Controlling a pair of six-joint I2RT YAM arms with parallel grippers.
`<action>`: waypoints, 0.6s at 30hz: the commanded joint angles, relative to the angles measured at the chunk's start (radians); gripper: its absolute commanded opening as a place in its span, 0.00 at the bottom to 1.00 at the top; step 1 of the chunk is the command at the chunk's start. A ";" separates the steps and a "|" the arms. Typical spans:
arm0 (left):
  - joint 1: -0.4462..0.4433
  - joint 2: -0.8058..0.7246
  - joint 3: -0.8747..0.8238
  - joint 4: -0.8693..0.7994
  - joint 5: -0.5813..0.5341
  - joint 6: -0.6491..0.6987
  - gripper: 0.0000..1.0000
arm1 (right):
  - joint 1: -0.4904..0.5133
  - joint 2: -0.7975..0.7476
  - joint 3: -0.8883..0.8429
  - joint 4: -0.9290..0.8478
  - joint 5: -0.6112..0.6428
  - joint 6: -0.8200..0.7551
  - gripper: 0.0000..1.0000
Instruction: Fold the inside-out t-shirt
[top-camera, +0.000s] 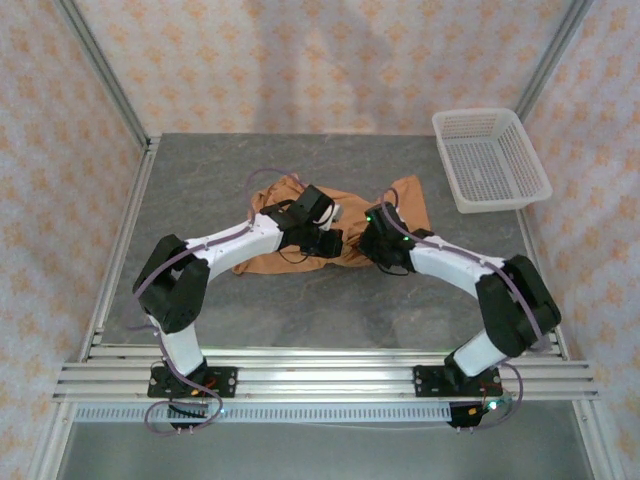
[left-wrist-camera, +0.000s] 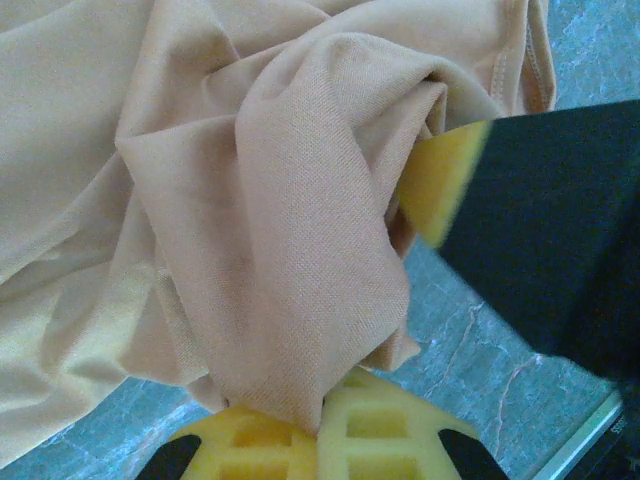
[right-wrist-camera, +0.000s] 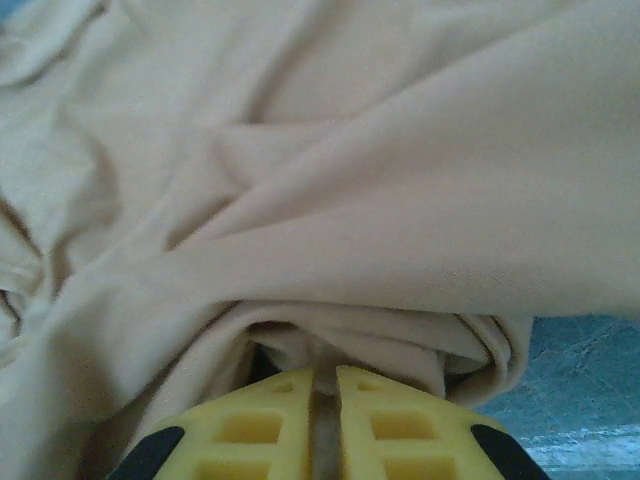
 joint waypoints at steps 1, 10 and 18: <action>-0.003 -0.038 -0.011 0.002 -0.023 -0.011 0.00 | 0.014 0.037 0.052 0.015 0.005 0.007 0.17; -0.002 -0.035 -0.016 0.009 -0.015 -0.013 0.00 | 0.015 0.118 0.108 0.023 0.030 0.003 0.38; -0.001 -0.044 -0.022 -0.002 -0.025 -0.003 0.00 | 0.015 0.176 0.164 -0.002 0.056 -0.016 0.03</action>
